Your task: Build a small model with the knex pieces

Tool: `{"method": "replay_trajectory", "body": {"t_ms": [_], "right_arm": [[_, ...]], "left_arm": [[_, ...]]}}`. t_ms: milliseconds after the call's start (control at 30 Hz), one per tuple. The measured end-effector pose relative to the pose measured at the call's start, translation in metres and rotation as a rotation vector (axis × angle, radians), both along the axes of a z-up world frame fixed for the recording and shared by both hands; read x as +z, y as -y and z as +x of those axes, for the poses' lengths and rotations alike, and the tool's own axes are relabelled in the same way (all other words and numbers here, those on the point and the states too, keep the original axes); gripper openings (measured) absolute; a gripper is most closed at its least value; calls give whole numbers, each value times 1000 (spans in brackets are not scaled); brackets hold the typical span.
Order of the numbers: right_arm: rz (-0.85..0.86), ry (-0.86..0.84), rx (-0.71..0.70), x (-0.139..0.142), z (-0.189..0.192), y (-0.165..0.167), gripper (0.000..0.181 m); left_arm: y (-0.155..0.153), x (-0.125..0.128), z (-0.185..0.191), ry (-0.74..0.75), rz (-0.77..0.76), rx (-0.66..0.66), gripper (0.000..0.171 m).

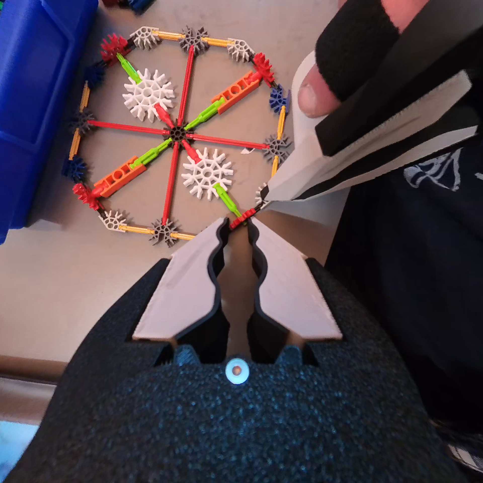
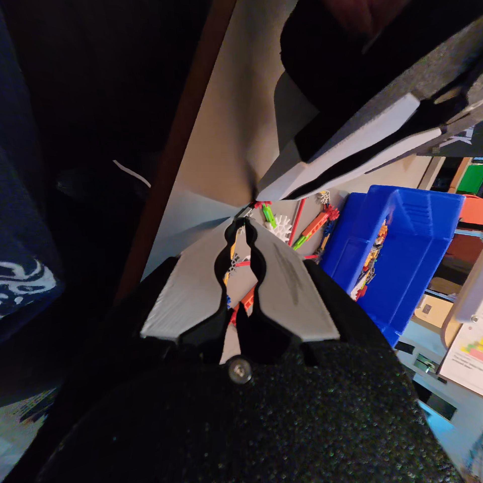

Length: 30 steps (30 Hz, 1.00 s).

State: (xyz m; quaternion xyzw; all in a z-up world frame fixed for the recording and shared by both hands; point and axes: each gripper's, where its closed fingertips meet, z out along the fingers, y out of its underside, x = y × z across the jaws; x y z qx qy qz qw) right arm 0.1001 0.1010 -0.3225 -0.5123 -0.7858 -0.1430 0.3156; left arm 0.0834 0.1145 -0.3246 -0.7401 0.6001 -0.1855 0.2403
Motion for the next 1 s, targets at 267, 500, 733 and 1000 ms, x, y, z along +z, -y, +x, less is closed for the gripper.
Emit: {"method": "replay_trajectory", "body": {"t_ms": [267,500,733,1000], "right_arm": [[-77,45,-3,-1,1,1,5],[-202,88,14,-2,1,2,7],[-275,213,93,-2,1,4,4],[-459,177,58,-1,6,7,21]], "left_arm": [[0,0,0,-7,1,1,13],[0,0,1,-3,-5,1,13],[1,0,1,-1,-6,1,13],[-1,0,2,12,-1,4,13]]}}
